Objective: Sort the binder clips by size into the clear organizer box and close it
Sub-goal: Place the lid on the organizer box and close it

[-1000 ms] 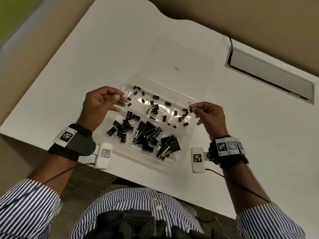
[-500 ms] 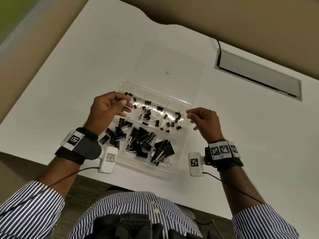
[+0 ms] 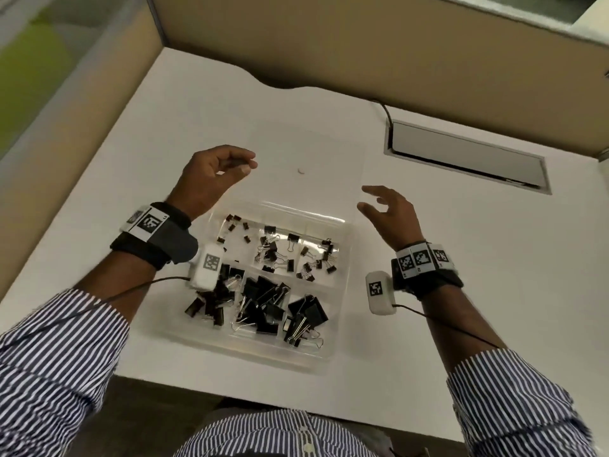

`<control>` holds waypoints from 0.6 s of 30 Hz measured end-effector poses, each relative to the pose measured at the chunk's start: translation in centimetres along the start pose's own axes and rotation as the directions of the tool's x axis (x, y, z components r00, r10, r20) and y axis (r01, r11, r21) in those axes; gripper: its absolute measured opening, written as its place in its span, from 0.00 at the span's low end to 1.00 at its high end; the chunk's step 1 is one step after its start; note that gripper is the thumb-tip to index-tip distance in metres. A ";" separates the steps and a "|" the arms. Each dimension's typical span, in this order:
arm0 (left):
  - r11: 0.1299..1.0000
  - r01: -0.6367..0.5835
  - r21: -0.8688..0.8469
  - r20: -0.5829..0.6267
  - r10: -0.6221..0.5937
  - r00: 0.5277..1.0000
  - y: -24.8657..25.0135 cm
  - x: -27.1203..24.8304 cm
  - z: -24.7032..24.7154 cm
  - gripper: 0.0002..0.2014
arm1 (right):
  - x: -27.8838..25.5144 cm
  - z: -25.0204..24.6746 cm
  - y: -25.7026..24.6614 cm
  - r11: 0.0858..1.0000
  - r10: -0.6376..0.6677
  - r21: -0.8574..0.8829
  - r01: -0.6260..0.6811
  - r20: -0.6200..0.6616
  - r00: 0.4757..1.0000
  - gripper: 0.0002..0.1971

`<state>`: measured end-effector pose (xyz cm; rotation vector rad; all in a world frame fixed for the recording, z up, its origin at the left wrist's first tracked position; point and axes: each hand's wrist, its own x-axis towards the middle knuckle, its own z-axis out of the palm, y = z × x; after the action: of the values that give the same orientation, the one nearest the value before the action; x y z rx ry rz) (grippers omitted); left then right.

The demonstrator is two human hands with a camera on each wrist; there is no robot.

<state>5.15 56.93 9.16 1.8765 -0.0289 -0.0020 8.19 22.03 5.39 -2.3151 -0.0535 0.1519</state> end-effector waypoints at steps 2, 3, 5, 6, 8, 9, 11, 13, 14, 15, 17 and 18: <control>0.998 -0.004 0.065 0.017 0.003 1.000 -0.1 2.6 -0.6 0.15 | 2.1 -0.8 0.4 0.997 0.036 0.063 -0.034 -0.027 0.999 0.17; 0.995 0.000 0.101 0.020 -0.002 1.000 -0.1 3.8 -0.7 0.15 | 3.2 -1.1 0.7 0.994 0.059 0.093 -0.055 -0.033 0.998 0.16; 0.984 0.052 0.170 -0.004 -0.052 0.999 -0.4 5.7 -1.0 0.16 | 5.2 -1.3 1.4 0.983 0.111 0.147 -0.105 -0.031 0.993 0.14; 0.976 0.096 0.197 -0.012 -0.095 0.995 -0.7 6.5 -1.1 0.17 | 6.2 -1.3 1.6 0.977 0.125 0.177 -0.117 -0.035 0.992 0.12; 0.955 0.180 0.237 -0.021 -0.180 0.983 -1.6 8.2 -1.3 0.19 | 8.0 -1.3 2.2 0.963 0.151 0.230 -0.138 -0.042 0.988 0.12; 0.944 0.228 0.238 -0.033 -0.227 0.973 -2.1 8.8 -1.4 0.19 | 8.9 -1.3 2.4 0.957 0.172 0.242 -0.160 -0.031 0.985 0.12; 0.927 0.336 0.168 -0.058 -0.331 0.942 -3.4 9.9 -1.6 0.17 | 10.2 -1.2 2.5 0.935 0.254 0.257 -0.244 -0.007 0.967 0.13; 0.897 0.436 0.073 -0.070 -0.432 0.899 -4.8 10.7 -1.6 0.16 | 11.1 -0.6 3.1 0.903 0.332 0.283 -0.322 0.013 0.943 0.11; 0.880 0.472 0.050 -0.069 -0.468 0.881 -5.5 11.2 -1.5 0.16 | 11.5 -0.3 3.2 0.889 0.364 0.293 -0.351 0.012 0.931 0.08; 0.865 0.500 0.046 -0.063 -0.497 0.866 -6.0 11.7 -1.3 0.16 | 11.8 -0.1 3.4 0.876 0.391 0.303 -0.376 0.011 0.920 0.05; 0.838 0.544 0.048 -0.053 -0.542 0.839 -7.0 12.8 -1.1 0.12 | 12.7 0.8 4.0 0.860 0.438 0.289 -0.422 0.010 0.899 0.03; 0.824 0.566 0.038 -0.048 -0.564 0.824 -7.6 13.3 -1.1 0.09 | 13.0 1.3 4.1 0.852 0.460 0.276 -0.445 0.010 0.888 0.03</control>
<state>18.62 59.99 2.45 1.8711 0.5623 -0.3830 20.88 21.27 0.31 -2.0160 0.5191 0.3123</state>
